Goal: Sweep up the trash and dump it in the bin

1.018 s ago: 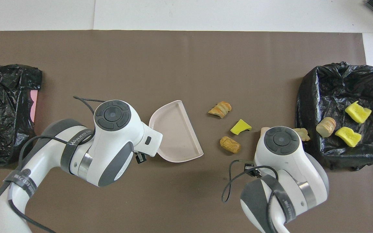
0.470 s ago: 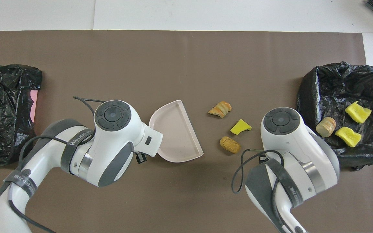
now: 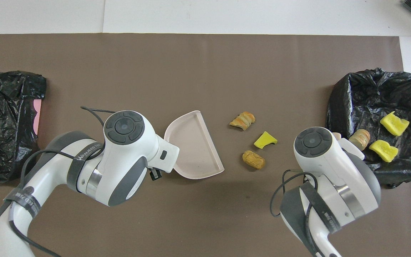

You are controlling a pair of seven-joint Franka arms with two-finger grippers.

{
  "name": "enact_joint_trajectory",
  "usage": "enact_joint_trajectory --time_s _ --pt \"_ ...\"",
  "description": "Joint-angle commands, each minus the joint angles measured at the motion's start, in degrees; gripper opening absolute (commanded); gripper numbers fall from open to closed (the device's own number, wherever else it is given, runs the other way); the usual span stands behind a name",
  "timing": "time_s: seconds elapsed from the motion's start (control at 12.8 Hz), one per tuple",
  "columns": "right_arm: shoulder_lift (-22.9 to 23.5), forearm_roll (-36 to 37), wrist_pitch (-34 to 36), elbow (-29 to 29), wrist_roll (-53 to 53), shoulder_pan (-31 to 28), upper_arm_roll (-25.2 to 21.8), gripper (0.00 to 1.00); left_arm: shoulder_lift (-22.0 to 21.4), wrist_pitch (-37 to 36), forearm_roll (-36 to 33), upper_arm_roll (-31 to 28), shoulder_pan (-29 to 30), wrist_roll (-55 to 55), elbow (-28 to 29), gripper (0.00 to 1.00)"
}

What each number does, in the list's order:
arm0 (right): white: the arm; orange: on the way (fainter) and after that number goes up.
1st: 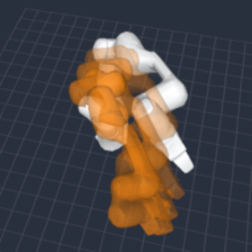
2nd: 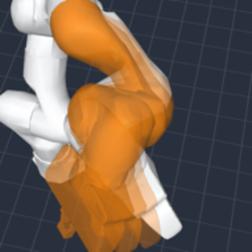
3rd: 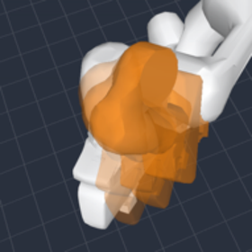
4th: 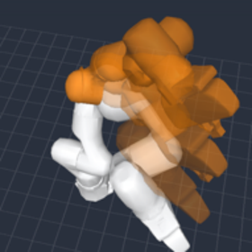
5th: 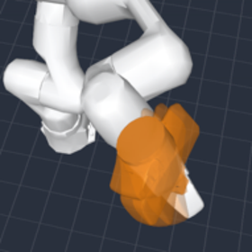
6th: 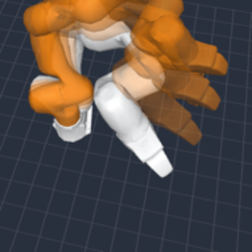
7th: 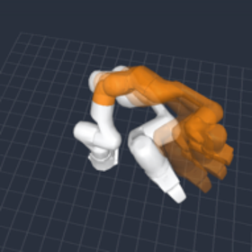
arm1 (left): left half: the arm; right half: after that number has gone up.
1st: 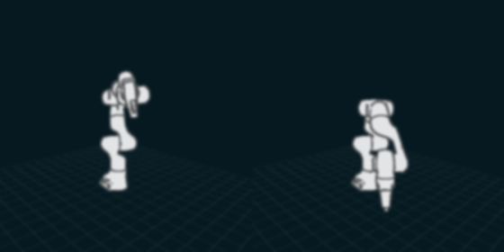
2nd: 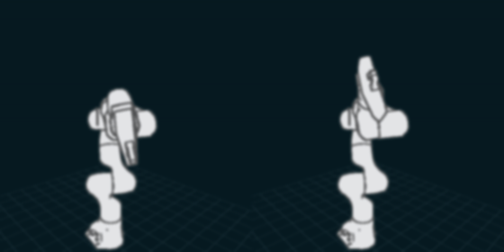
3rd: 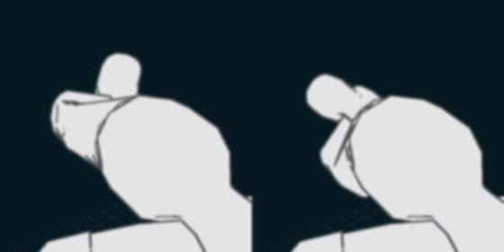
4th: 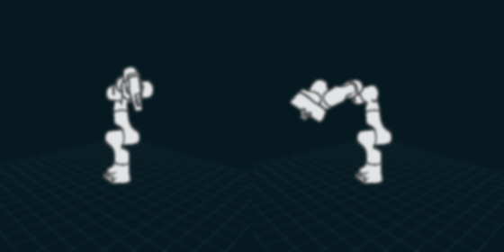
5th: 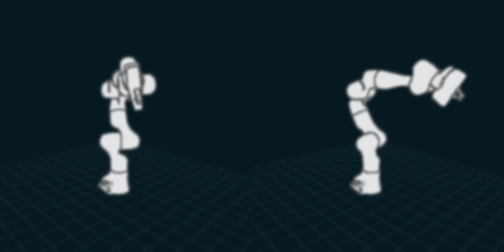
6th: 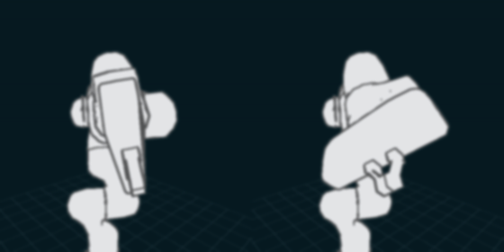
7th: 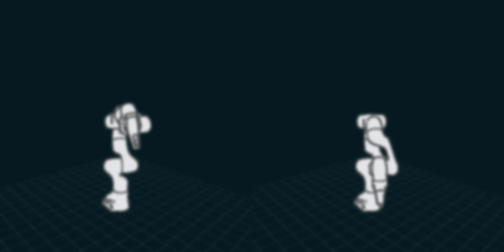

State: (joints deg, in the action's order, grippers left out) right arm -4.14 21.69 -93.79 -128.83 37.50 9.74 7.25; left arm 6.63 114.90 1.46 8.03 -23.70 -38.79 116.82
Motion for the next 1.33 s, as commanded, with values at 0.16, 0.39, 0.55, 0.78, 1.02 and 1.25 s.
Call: enact_joint_trajectory --time_s 0.16,0.39,0.55,0.78,1.02,1.25 --pt "-4.0 1.0 -11.8 -11.2 0.8 -4.7 0.7 0.00 -1.4 0.8 0.5 -0.8 -0.9 0.7 1.5 0.00" --pt "-2.4 -2.9 -12.9 -11.0 -0.9 -2.8 0.8 0.00 -1.4 0.9 0.5 -0.8 -0.9 0.7 1.5 0.00" --pt "-1.8 -9.1 -13.3 -10.0 -4.4 0.2 0.8 0.00 -1.4 1.0 0.5 -0.8 -0.9 0.7 1.5 0.00" --pt "0.7 -17.1 -14.1 -5.7 -6.6 4.0 0.9 0.00 -1.4 1.1 0.5 -0.8 -0.8 0.7 1.5 0.00" --pt "4.7 -21.8 -10.3 2.3 -9.5 6.1 1.0 0.00 -1.4 1.1 0.5 -0.8 -0.6 0.7 1.5 0.00" --pt "5.1 -22.4 -1.1 12.0 -10.5 5.1 0.8 0.00 -1.4 1.2 0.5 -0.8 -0.5 0.6 1.5 0.00"
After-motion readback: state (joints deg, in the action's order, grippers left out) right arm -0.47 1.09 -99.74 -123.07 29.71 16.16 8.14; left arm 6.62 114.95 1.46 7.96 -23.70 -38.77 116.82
